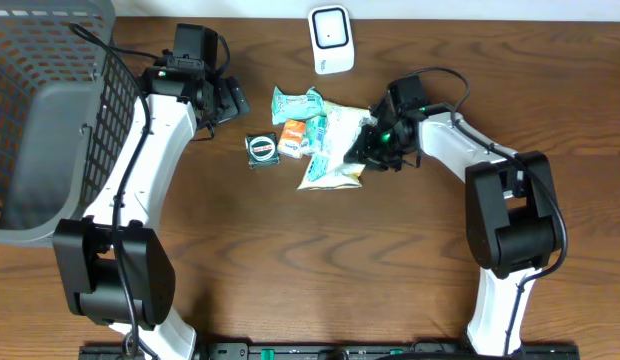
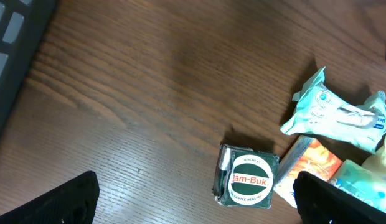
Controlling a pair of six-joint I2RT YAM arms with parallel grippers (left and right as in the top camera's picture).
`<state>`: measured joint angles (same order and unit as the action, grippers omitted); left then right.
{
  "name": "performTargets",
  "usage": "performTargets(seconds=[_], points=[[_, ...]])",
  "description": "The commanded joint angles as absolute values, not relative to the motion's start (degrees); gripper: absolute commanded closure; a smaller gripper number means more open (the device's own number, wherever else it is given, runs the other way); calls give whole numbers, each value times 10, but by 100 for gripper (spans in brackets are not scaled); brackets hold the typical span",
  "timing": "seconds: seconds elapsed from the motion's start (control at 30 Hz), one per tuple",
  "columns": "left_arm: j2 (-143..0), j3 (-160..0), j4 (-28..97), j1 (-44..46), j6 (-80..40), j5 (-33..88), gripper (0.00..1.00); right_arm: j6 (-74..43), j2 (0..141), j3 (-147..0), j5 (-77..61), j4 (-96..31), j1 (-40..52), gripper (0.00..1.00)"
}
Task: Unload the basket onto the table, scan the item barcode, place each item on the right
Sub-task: 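Reach the right gripper to the cream snack bag and grasp it, then lift the snack bag toward the scanner and turn it with right gripper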
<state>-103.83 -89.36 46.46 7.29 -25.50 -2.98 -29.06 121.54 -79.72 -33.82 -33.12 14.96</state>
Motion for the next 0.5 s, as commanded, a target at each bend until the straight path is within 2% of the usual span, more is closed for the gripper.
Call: performTargets(seconds=[0.0, 0.27, 0.37, 0.47], points=[[-1041, -898, 467, 73, -256, -35, 2, -239, 1239, -787, -325, -338, 136, 99], [-1041, -898, 467, 73, -256, -35, 2, -83, 1172, -797, -527, -338, 61, 99], [-1041, -898, 467, 73, -256, -35, 2, -22, 1123, -797, -581, -338, 32, 99], [-1041, -898, 467, 73, -256, -35, 2, -11, 1083, -797, -588, -338, 17, 99]])
